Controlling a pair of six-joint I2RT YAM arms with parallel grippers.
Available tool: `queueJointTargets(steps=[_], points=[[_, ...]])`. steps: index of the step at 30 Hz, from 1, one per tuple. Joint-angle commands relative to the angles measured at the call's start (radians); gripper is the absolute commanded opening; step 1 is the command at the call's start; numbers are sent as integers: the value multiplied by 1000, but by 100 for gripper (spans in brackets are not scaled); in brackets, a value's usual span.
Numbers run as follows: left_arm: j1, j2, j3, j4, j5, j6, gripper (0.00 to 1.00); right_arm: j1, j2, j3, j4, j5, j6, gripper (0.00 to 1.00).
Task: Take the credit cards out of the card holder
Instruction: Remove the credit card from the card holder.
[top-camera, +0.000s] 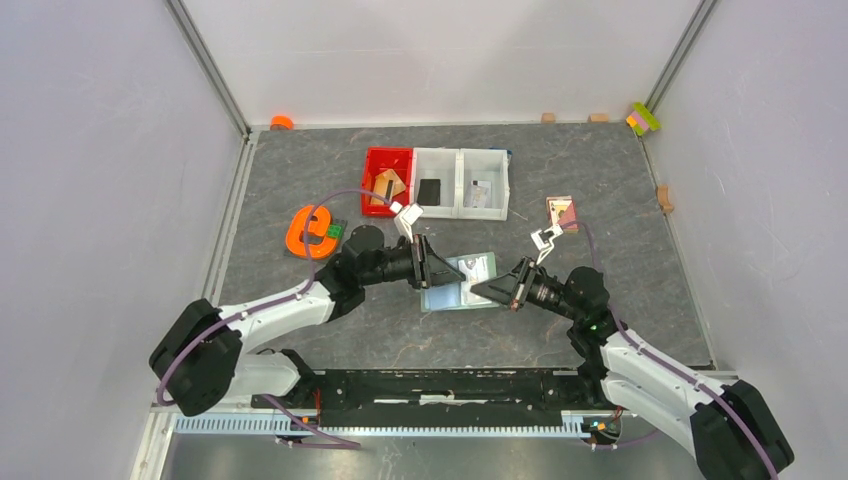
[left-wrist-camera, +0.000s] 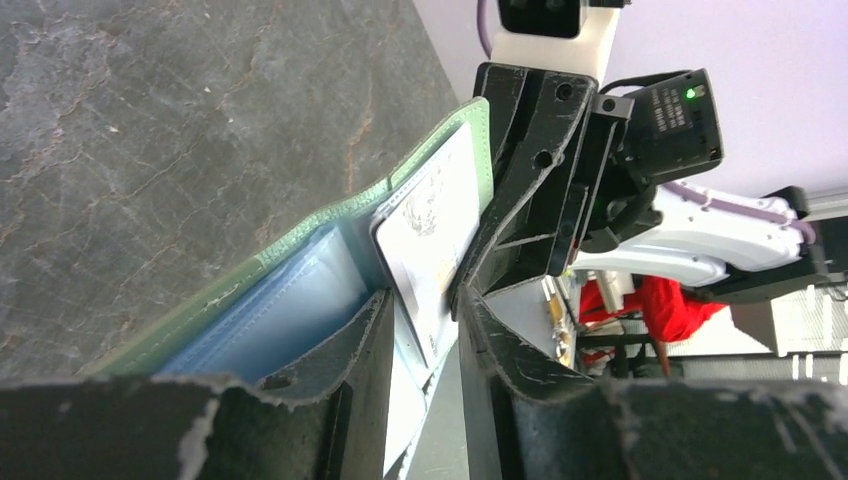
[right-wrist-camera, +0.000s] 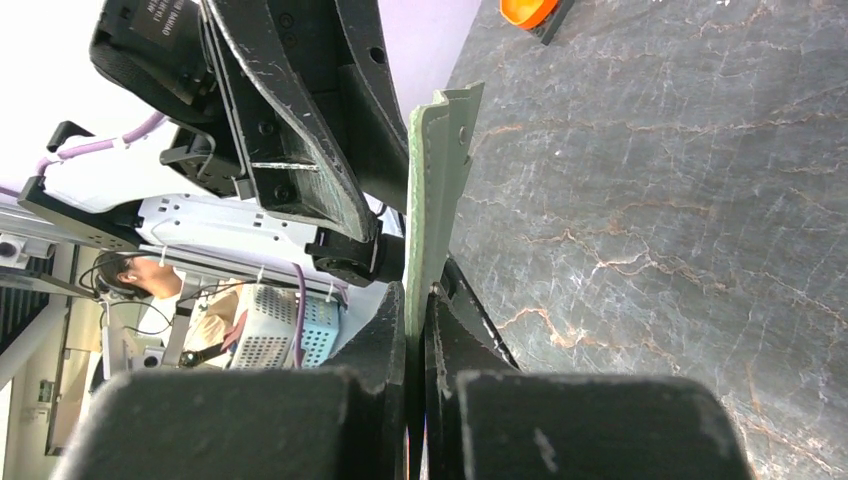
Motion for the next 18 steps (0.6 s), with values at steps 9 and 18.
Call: queueJointTargets(steps=[9, 18], points=[[22, 94, -57, 450, 86, -231, 22, 10, 42, -9, 231, -105, 85, 0], [19, 107, 0, 237, 86, -130, 28, 20, 32, 86, -60, -90, -117, 0]])
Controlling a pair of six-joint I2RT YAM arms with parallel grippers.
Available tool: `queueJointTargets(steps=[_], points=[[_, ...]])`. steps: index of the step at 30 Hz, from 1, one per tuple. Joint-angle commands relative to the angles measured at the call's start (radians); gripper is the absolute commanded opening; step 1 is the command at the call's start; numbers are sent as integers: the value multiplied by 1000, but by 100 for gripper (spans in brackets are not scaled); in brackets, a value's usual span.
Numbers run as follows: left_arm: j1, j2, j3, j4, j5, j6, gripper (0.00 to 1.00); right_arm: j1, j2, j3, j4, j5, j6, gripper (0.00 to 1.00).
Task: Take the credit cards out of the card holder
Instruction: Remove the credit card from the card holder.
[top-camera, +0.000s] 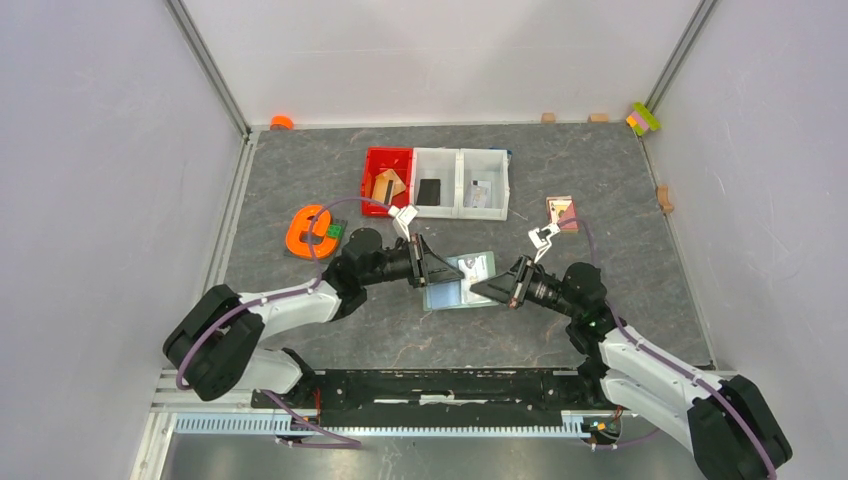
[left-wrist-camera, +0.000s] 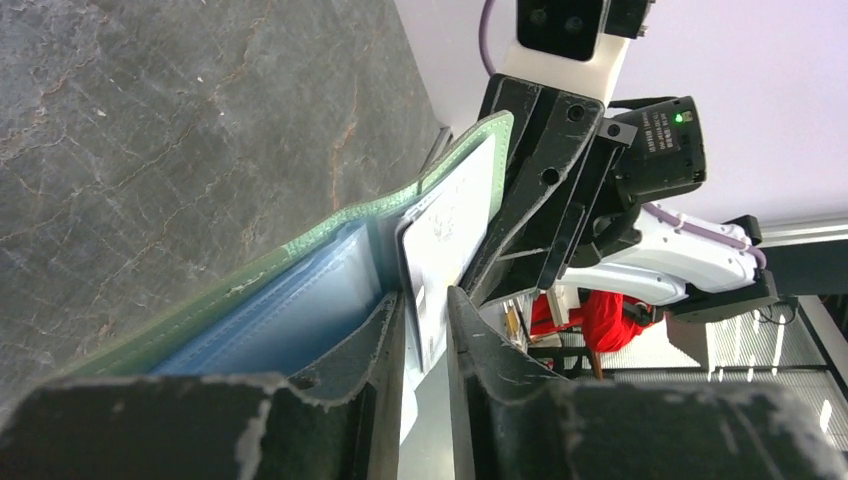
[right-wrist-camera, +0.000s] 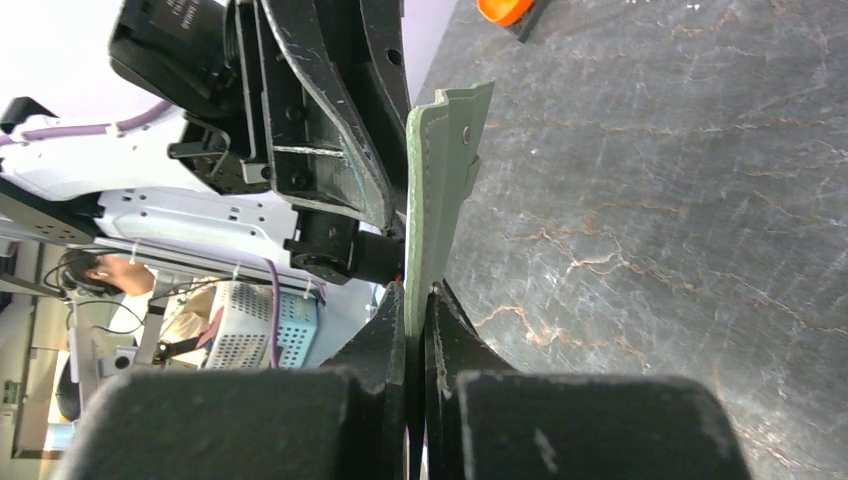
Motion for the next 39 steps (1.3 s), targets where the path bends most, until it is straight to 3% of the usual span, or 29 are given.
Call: queueJointTargets(steps=[1, 4, 6, 10, 23, 32, 36, 39], points=[[-26, 5, 80, -32, 26, 45, 27, 34, 4, 78, -68, -85, -87, 0], [-30, 14, 89, -44, 21, 54, 11, 40, 19, 86, -79, -94, -103, 3], [-30, 14, 83, -43, 13, 56, 3, 40, 20, 92, -93, -95, -119, 11], [-26, 6, 62, -46, -7, 61, 2, 40, -7, 117, -177, -53, -176, 26], [-11, -19, 28, -77, -2, 84, 2, 34, -48, 154, -322, 2, -272, 32], [-5, -32, -8, -95, -4, 103, 2, 26, -47, 145, -368, 26, -290, 24], [-4, -26, -24, -74, 16, 102, 3, 22, -43, 134, -360, 26, -282, 2], [-5, -14, -41, -30, 32, 86, 10, 21, -38, 130, -359, 27, -276, 0]])
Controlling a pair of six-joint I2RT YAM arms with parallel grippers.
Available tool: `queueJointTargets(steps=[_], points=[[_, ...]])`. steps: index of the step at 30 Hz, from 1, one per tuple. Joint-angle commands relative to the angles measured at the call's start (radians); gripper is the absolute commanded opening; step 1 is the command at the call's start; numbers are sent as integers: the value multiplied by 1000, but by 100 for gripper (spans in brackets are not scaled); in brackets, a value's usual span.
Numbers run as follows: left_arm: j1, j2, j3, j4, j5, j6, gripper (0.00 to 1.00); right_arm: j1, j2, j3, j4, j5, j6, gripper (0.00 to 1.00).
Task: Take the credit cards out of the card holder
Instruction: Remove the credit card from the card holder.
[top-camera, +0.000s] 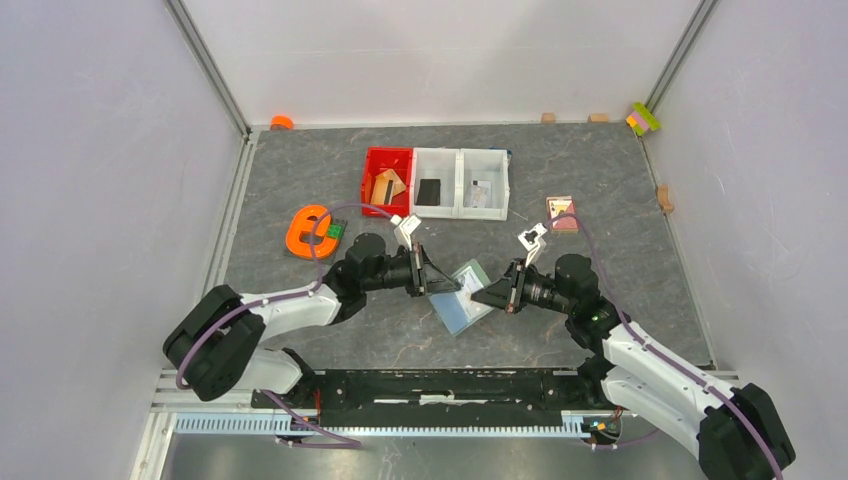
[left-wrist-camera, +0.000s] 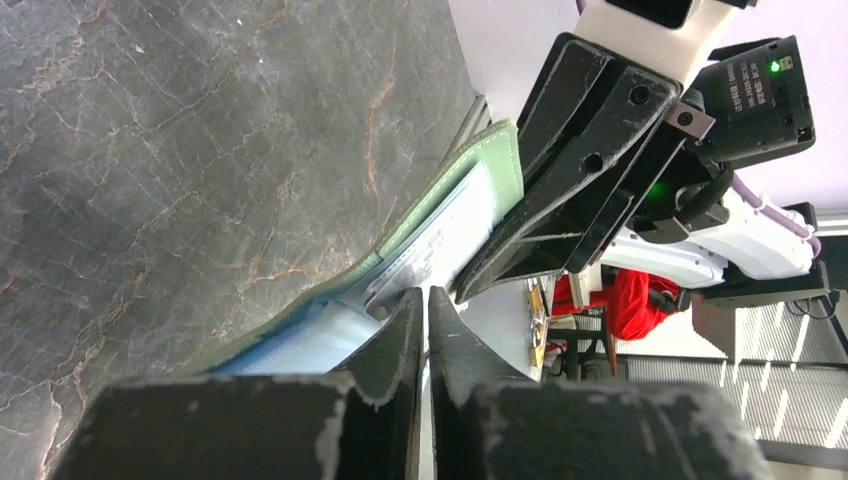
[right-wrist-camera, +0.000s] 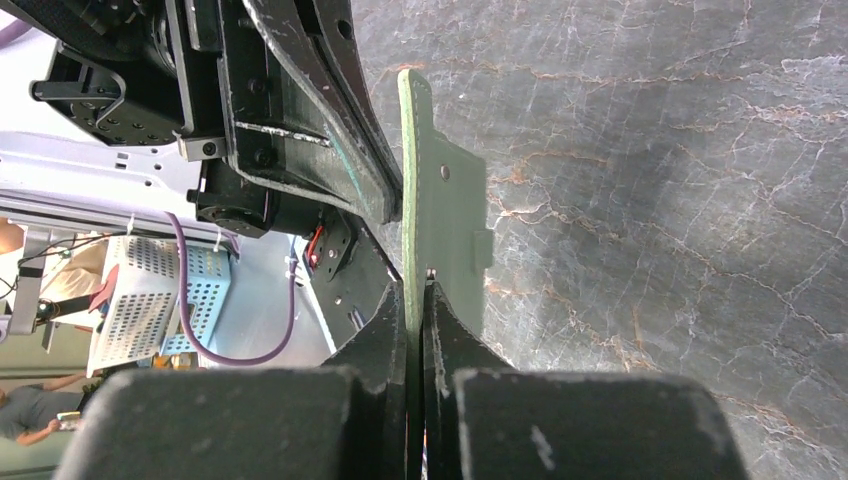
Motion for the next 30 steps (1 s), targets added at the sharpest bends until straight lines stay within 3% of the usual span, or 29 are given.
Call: queueJointTargets(steps=[1, 7, 17, 19, 24, 26, 28, 30], points=[[4, -11, -34, 86, 38, 20, 13, -5, 1, 16, 30, 11, 0, 0], [4, 7, -66, 130, 39, 6, 34, -11, 9, 5, 29, 28, 10, 0], [-11, 120, -52, 305, 88, -77, 43, -13, 37, -41, 161, -36, 103, 0], [-12, 135, -49, 343, 101, -96, 37, -13, 41, -43, 163, -41, 102, 0], [-1, 171, -59, 430, 101, -132, 3, -16, 36, -46, 183, -59, 114, 0], [15, 184, -84, 503, 93, -167, 2, -21, 25, -50, 185, -61, 114, 8], [29, 200, -99, 559, 106, -195, 2, -30, 9, -58, 187, -56, 114, 22], [35, 214, -101, 576, 122, -203, 2, -46, -8, -65, 186, -49, 115, 27]])
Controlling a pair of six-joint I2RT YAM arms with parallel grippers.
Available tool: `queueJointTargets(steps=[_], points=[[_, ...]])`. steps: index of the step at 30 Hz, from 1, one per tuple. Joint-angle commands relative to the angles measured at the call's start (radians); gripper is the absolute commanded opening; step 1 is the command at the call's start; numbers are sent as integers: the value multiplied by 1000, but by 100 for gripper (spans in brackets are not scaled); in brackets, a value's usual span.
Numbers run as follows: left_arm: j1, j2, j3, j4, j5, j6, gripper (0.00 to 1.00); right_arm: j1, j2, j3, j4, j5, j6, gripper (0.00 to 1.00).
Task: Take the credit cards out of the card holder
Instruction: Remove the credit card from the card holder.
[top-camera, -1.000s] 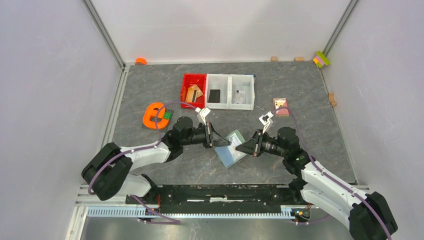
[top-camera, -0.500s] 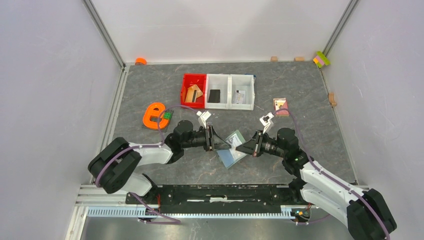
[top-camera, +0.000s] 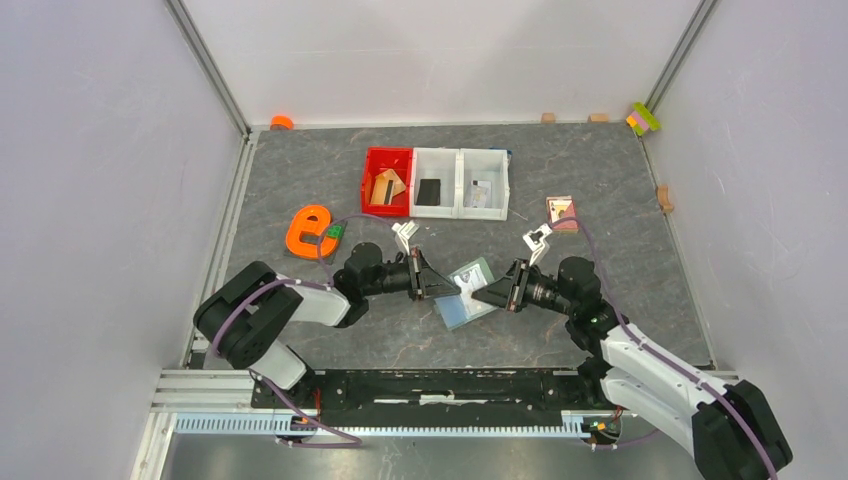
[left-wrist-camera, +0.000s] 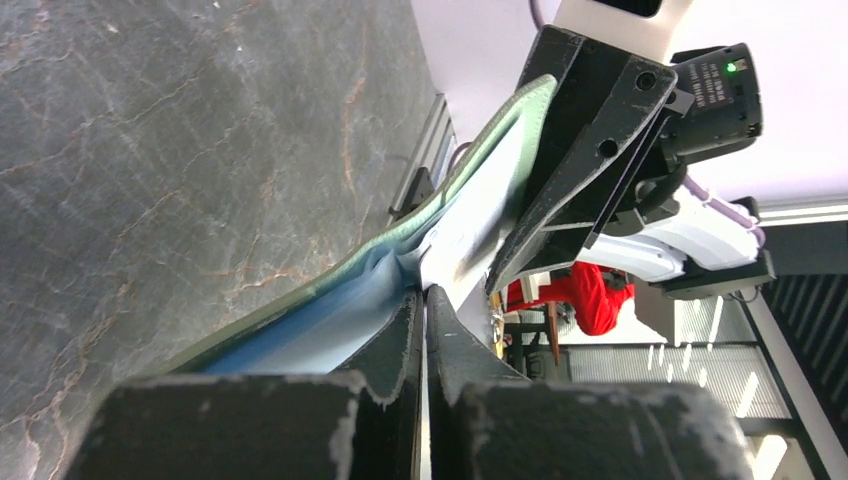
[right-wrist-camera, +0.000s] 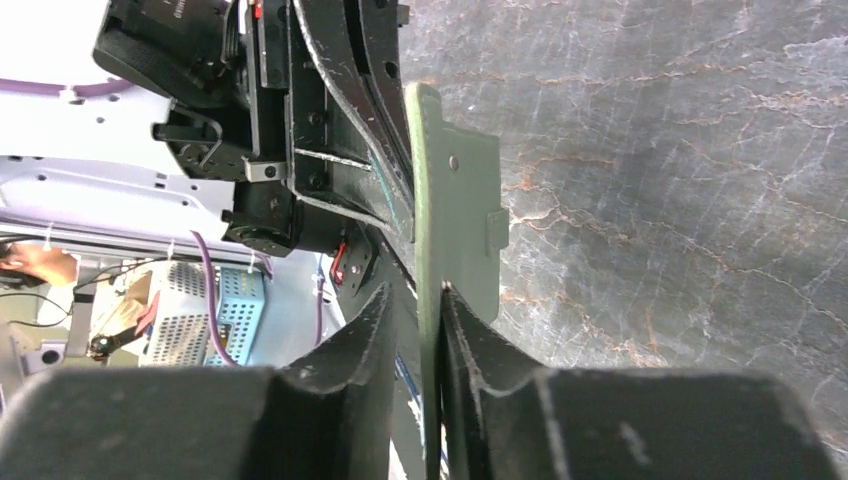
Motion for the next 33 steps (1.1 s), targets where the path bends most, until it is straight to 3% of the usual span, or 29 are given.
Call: queueJointTargets(steps=[1, 12, 19, 23, 24, 26, 29, 33], points=[[9, 24, -5, 193, 46, -71, 2, -20, -42, -18, 78, -29, 13, 27], [17, 13, -1, 109, 92, -18, 2, -94, -87, -37, 58, -29, 5, 24], [24, -10, 9, 19, 103, 30, 2, -117, -89, -23, 0, -33, -27, 0], [22, -3, 15, 23, 95, 29, 2, -116, -82, -47, 52, -57, 7, 0], [23, 0, 16, 26, 94, 29, 5, -116, -79, -50, 53, -60, 8, 0], [20, 12, 16, 26, 84, 33, 27, -116, -77, -58, 50, -56, 7, 0], [7, 37, 15, 29, 62, 51, 47, -116, -77, -81, 63, -49, 19, 0], [-18, 96, 15, 109, 45, 26, 52, -117, -69, -104, 117, -61, 60, 0]])
